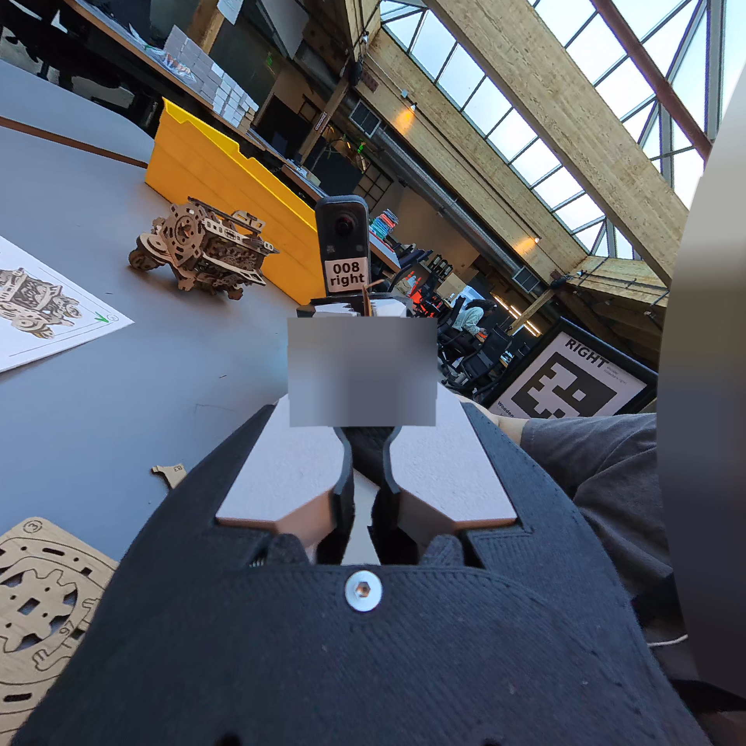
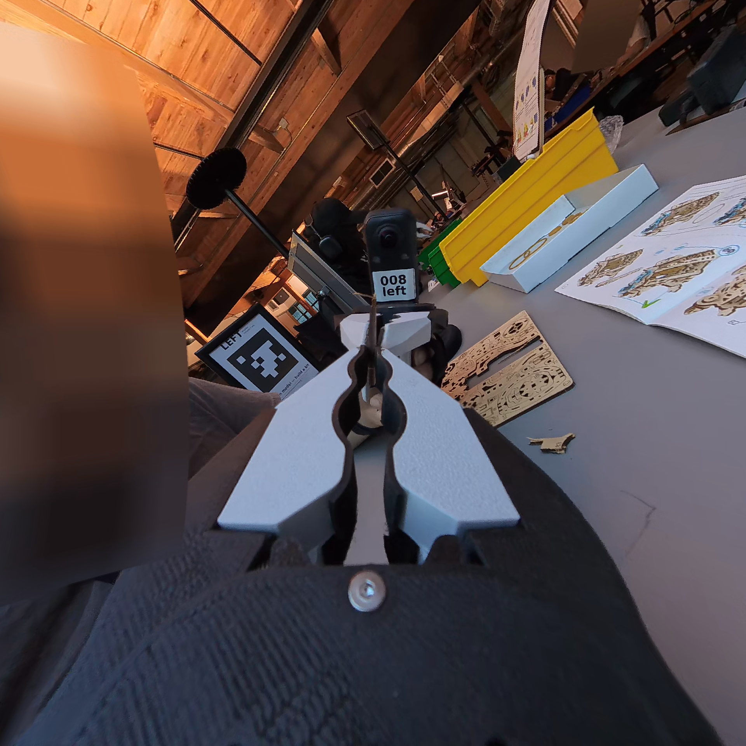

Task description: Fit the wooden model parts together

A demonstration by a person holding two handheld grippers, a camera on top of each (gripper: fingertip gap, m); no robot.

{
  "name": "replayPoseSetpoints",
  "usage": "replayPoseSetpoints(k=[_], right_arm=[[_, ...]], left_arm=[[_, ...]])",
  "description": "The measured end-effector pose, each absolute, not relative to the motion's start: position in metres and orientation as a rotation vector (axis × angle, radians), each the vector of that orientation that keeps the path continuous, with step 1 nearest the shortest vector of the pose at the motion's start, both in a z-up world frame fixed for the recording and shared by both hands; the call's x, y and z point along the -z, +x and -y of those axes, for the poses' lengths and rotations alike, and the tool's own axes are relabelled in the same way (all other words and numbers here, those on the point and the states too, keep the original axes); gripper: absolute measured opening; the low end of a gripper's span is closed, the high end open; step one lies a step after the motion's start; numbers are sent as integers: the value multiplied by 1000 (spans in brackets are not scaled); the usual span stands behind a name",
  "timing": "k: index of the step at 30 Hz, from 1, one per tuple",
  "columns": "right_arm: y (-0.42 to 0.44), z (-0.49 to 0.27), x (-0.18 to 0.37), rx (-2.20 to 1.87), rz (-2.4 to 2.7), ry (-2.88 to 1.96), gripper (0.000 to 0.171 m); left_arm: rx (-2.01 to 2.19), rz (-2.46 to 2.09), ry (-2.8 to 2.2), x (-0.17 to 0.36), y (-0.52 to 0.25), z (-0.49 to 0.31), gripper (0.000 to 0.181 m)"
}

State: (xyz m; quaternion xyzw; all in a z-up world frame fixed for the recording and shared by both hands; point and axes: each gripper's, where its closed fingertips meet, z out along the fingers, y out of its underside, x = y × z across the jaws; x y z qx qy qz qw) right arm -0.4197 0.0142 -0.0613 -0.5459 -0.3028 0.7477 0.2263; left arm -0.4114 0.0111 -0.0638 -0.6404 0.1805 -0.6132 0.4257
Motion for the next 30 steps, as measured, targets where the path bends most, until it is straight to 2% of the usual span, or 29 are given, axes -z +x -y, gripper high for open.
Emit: replayPoseSetpoints(k=[30], right_arm=[[-419,-15,62,-2132,803,-1525,0]], left_arm=[[1521,-449,-1598,64,-412,-12,0]])
